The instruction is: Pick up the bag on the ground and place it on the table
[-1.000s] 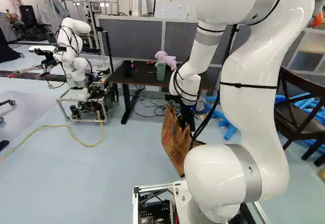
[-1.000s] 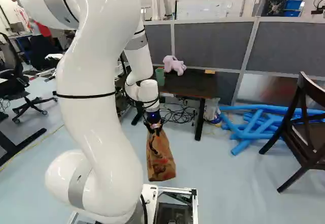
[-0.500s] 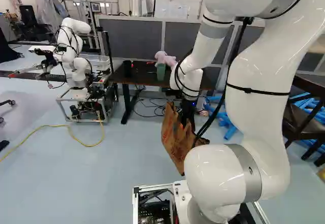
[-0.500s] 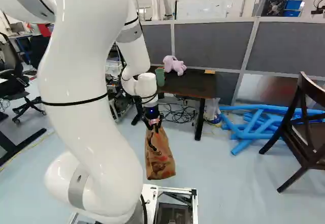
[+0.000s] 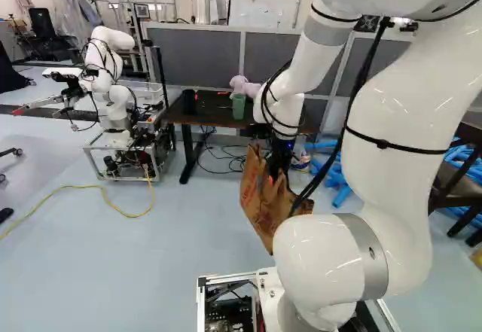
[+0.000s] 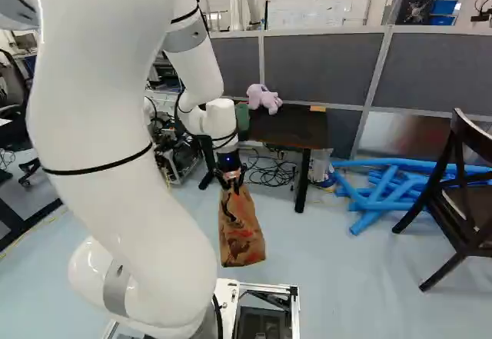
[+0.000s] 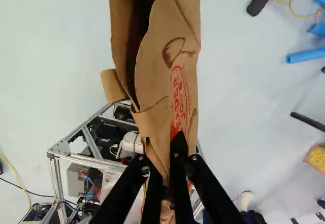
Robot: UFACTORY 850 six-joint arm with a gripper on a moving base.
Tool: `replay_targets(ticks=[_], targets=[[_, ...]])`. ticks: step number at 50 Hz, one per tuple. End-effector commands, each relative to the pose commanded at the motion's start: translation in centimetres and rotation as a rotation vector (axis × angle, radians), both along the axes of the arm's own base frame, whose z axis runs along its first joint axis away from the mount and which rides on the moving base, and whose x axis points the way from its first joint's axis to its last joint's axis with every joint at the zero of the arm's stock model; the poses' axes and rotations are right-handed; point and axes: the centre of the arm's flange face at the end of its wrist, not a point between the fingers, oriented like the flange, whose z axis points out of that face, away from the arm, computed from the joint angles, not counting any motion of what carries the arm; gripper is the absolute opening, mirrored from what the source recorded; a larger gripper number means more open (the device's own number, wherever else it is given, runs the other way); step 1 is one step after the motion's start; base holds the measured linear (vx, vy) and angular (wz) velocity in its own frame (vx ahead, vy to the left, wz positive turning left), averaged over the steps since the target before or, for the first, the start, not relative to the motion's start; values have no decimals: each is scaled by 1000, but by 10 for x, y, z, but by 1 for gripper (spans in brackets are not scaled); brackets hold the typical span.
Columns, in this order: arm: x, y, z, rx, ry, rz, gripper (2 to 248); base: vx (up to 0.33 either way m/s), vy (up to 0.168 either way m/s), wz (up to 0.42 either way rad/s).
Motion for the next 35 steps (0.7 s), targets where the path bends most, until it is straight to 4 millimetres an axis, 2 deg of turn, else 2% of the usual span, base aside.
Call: replay_targets(ticks=[35], targets=[[-4, -1, 55, -3, -23, -4, 21, 0, 0, 0]])
